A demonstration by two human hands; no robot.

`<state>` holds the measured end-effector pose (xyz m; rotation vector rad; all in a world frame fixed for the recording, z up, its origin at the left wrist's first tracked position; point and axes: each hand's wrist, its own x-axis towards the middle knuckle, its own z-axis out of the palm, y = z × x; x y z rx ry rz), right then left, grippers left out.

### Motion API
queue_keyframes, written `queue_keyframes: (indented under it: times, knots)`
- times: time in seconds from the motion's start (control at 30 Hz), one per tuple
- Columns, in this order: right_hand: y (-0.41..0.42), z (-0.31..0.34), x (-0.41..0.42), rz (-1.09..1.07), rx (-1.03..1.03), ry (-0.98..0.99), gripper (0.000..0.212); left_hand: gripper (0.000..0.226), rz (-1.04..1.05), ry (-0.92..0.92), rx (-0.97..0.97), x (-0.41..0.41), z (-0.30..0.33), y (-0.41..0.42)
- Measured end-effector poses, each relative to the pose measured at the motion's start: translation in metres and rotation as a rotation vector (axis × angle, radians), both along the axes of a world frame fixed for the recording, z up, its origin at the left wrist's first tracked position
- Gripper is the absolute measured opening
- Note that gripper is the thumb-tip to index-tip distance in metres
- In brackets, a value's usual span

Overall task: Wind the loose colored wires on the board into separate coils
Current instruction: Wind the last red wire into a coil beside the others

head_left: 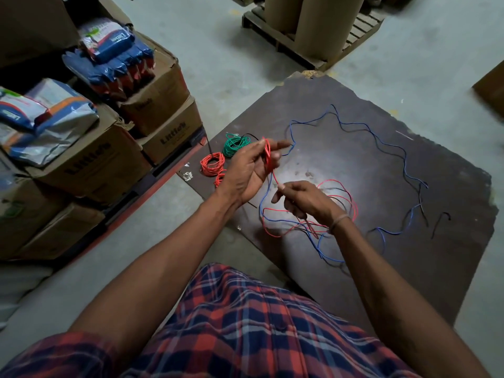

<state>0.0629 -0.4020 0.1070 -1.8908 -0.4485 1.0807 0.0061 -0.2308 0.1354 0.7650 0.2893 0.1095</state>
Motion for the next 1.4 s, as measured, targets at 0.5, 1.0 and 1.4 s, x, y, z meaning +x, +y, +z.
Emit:
queue_keyframes:
  times: [0.5,1.0,1.4]
  knots:
    - [-0.046,0.067,0.033,-0.041,0.011,-0.371,0.036,0.048,-0.415,0.080,1.548,0.002,-0.030,0.010]
    - [-0.033,0.049,0.050,-0.471,0.655,0.396,0.017,0.040,-0.526,0.087,1.544,-0.002,-0.033,0.002]
    - [-0.040,0.041,0.073,-0.430,0.232,-0.298,0.018,0.045,-0.463,0.179,0.684,-0.013,-0.051,0.028]
